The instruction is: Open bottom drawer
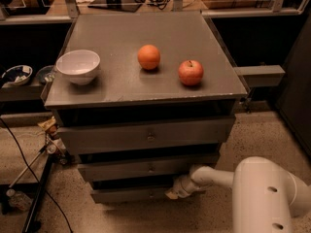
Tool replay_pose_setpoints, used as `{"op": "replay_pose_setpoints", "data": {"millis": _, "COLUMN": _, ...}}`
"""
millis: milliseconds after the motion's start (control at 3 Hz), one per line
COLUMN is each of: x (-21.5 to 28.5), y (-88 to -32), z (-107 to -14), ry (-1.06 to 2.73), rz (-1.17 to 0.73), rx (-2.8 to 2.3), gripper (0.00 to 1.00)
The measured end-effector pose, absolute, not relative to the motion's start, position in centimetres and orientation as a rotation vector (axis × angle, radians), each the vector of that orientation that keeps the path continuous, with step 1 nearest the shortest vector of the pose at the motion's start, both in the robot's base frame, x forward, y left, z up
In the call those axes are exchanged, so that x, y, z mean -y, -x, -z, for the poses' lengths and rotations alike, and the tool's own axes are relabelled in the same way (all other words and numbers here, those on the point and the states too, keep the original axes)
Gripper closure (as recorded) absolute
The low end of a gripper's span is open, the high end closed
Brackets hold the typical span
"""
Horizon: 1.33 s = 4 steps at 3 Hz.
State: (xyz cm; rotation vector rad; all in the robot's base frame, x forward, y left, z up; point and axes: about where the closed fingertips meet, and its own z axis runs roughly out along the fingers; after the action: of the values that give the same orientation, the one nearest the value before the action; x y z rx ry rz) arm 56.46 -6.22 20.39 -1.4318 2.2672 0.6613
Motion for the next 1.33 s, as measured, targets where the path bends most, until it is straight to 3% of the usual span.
{"op": "replay_pose_setpoints", "data": {"millis": 333, "x": 6.2, "y": -56.5, "z": -20.4, "ry": 1.432, "rz": -0.661, "rx": -2.267, "gripper": 1.00}}
{"op": "replay_pose_setpoints", "data": {"millis": 1333, "x": 7.2, "y": -55.1, "z": -21.7, "ry": 1.381, "rz": -0.683, "rx": -2.278, "gripper": 1.00}}
